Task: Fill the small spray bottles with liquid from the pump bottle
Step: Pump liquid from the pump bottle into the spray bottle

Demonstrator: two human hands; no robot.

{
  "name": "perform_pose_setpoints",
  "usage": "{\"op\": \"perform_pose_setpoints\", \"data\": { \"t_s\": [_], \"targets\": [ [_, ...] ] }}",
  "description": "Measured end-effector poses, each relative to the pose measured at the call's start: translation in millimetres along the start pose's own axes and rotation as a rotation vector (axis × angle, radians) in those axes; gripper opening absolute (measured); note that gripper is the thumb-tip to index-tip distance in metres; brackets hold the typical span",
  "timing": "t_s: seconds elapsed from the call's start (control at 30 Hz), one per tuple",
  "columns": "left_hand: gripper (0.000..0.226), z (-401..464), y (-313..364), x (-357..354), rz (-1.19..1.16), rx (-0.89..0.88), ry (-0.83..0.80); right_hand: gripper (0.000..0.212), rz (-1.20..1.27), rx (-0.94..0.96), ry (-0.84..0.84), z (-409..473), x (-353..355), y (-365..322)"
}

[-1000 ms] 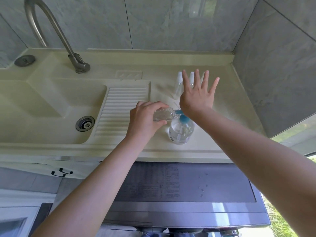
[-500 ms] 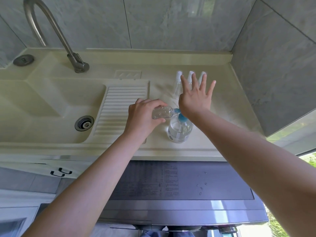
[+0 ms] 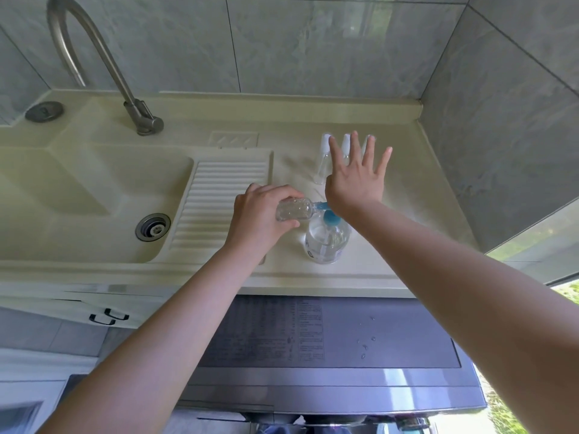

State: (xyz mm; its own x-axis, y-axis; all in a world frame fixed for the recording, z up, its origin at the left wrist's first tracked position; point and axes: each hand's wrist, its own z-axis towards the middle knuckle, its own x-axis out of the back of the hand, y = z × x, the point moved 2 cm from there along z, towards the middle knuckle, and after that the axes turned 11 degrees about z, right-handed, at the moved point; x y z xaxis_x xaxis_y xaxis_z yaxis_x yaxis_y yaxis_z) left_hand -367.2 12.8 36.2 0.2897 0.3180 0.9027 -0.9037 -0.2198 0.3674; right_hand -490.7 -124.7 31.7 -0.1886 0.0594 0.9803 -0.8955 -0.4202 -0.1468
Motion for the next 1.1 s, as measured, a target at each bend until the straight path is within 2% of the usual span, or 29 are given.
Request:
{"op": "perform_pose_setpoints", "data": {
  "t_s": [0.37,0.53,0.9,1.1],
  "targets": [
    [0.047,-1.0,-1.1,-1.9,-0.014,0.030,0.000,0.072,0.022,-0.013,0.006,-3.0,1.0,0.1],
    [0.046,-0.5,-2.2,-2.0,-0.027,0.027,0.016,0.073,0.086,-0.069,-0.042,0.2,6.4,-1.0],
    [0.047,0.9,-2.5,-4.4,-0.014,0.026,0.010,0.076,0.044,-0.017,0.006,1.6,7.8,-6.7],
    [0.046,-0.5,-3.3,-6.6,-0.006,0.019,-0.007,0.074,0.073,-0.039,-0.042,-0.8,0.8,-5.7]
  ]
}}
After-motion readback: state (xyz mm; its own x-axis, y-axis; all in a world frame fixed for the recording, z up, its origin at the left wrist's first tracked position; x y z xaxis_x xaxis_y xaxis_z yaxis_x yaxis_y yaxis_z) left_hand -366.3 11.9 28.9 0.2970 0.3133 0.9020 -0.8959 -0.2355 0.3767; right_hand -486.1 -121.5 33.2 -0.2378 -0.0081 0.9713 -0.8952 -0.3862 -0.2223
